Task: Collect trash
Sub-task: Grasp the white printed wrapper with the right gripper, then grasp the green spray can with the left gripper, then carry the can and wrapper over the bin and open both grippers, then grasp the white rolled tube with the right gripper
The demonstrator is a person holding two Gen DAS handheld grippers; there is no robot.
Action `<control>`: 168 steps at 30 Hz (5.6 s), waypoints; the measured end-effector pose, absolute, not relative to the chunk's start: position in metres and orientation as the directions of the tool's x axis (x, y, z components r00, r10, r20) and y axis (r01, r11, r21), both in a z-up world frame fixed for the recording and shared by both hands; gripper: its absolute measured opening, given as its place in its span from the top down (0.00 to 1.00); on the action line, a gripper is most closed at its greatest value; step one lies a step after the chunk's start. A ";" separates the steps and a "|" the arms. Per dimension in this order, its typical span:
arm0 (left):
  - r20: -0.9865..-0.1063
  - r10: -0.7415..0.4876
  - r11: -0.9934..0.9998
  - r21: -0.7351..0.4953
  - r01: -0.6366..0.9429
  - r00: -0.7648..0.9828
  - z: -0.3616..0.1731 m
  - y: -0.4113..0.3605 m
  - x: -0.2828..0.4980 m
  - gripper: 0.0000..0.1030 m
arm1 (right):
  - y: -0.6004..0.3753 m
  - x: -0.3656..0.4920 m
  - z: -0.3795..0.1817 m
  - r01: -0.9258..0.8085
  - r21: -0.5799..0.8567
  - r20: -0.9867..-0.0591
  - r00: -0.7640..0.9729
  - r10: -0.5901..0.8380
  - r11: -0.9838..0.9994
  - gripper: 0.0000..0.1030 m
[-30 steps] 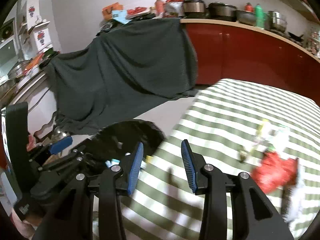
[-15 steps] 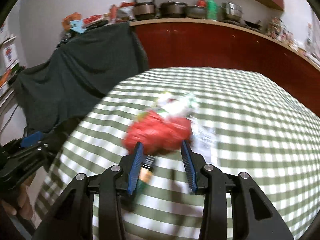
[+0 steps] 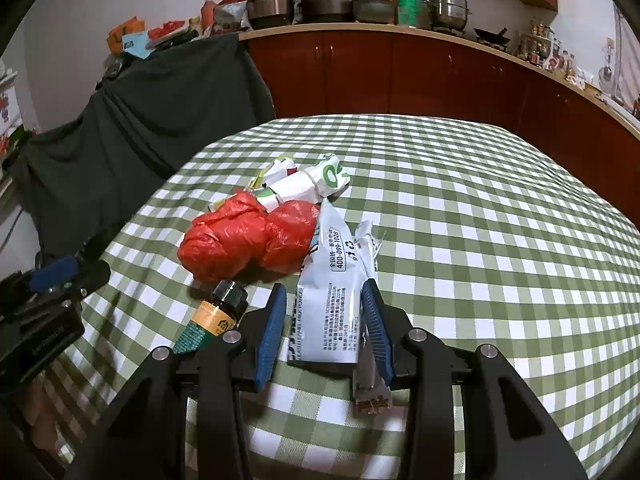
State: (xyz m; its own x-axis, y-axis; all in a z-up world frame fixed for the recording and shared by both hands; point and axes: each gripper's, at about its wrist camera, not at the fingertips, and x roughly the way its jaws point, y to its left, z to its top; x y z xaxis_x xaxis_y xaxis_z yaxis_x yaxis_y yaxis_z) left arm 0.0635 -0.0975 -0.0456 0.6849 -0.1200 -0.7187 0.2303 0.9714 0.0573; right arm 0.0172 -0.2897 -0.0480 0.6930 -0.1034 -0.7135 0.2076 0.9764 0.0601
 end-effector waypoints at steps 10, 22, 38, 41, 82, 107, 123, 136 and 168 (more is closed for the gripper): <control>-0.718 -0.140 0.968 0.046 0.247 0.682 -0.045 -0.100 0.061 0.49 | -0.287 0.012 -0.040 0.206 0.033 -0.696 0.707 -0.125 0.978 0.73; -0.708 -0.209 0.943 0.037 0.331 0.675 -0.036 -0.139 0.044 0.44 | -0.323 -0.020 -0.022 0.278 0.017 -0.669 0.717 -0.196 0.960 0.73; -0.731 -0.199 0.909 0.112 0.402 0.653 -0.056 -0.198 0.025 0.44 | -0.382 -0.052 -0.035 0.345 0.044 -0.691 0.688 -0.221 0.938 0.73; -0.738 -0.188 0.903 0.130 0.410 0.648 -0.061 -0.203 0.024 0.52 | -0.385 -0.052 -0.037 0.339 0.058 -0.693 0.691 -0.207 0.939 0.73; -0.670 0.062 0.989 0.143 0.046 0.740 -0.029 0.000 0.062 0.77 | -0.178 0.045 -0.008 -0.103 0.109 -0.621 0.769 0.149 0.989 0.73; -0.702 0.121 0.992 0.108 -0.064 0.702 -0.056 0.063 0.127 0.77 | -0.085 0.126 -0.032 -0.244 0.113 -0.693 0.675 0.253 0.963 0.72; -0.698 0.120 0.993 0.087 -0.083 0.706 -0.055 0.067 0.130 0.51 | -0.097 0.122 -0.029 -0.211 0.140 -0.693 0.677 0.248 0.967 0.63; -0.679 0.023 0.999 0.051 0.015 0.734 -0.034 0.019 0.103 0.49 | -0.175 0.077 -0.016 -0.056 0.131 -0.670 0.731 0.130 0.990 0.60; -0.684 -0.145 0.957 0.085 0.276 0.715 -0.034 -0.122 0.061 0.41 | -0.318 0.012 -0.060 0.212 0.094 -0.751 0.656 -0.071 0.973 0.77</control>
State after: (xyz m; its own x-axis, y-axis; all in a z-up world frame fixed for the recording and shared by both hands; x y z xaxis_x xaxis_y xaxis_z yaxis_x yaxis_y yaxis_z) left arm 0.0610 -0.1223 -0.0341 0.7152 -0.1453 -0.6837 0.2757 0.9575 0.0849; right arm 0.0125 -0.3178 -0.0598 0.6564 -0.0708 -0.7511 0.2120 0.9728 0.0936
